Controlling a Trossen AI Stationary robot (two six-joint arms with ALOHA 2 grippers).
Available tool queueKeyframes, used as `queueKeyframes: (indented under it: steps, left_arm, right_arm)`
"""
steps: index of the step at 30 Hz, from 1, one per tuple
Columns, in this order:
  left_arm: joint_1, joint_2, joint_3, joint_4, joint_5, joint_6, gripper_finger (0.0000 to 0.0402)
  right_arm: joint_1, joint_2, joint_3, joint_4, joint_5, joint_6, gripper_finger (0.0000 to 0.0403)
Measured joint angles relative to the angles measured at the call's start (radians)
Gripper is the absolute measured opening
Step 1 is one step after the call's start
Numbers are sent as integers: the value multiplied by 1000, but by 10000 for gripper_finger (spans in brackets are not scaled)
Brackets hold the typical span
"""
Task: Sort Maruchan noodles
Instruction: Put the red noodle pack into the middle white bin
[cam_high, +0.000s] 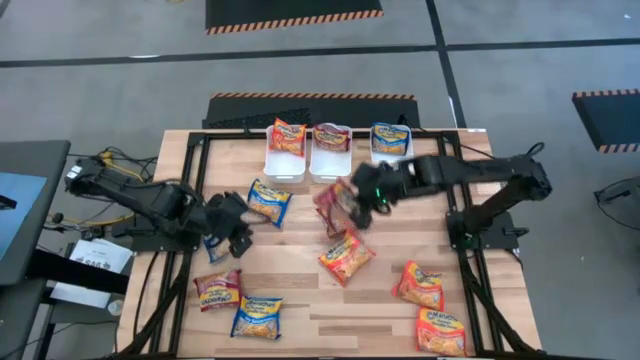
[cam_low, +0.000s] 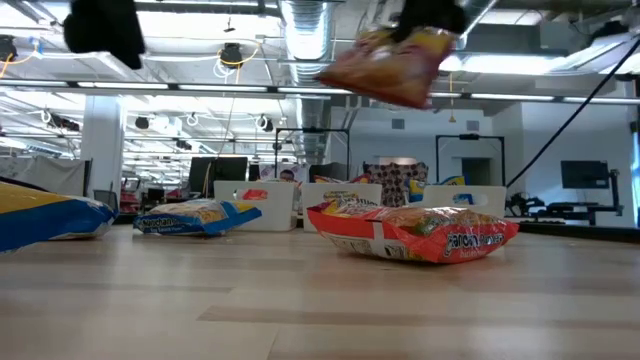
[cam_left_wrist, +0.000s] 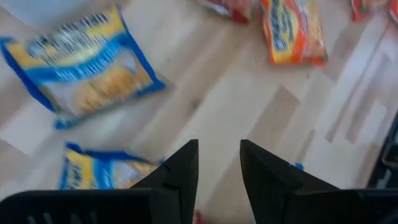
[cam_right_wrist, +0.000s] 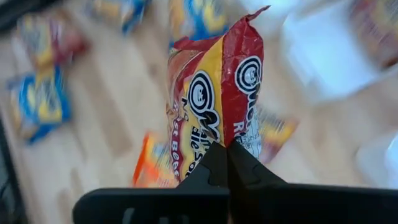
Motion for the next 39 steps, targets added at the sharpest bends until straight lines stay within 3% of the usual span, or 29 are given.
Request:
queueKeyframes:
  steps: [10,17,24,39]
  left_arm:
    - [259,-80,0,79,-114,283,103]
    - [429,-91,0,132,-113,395,103]
    - [581,-95,0,158,-101,496,103]
    - [742,-94,0,193,-42,548,103]
  right_arm:
    - [-339,0,0,327,-1,-341,1]
    - [-515,33,3,495,-66,-534,0]
    - [-607,174,41,446,-148,-616,0]
    - [-587,482,274,125,-132,-837,1]
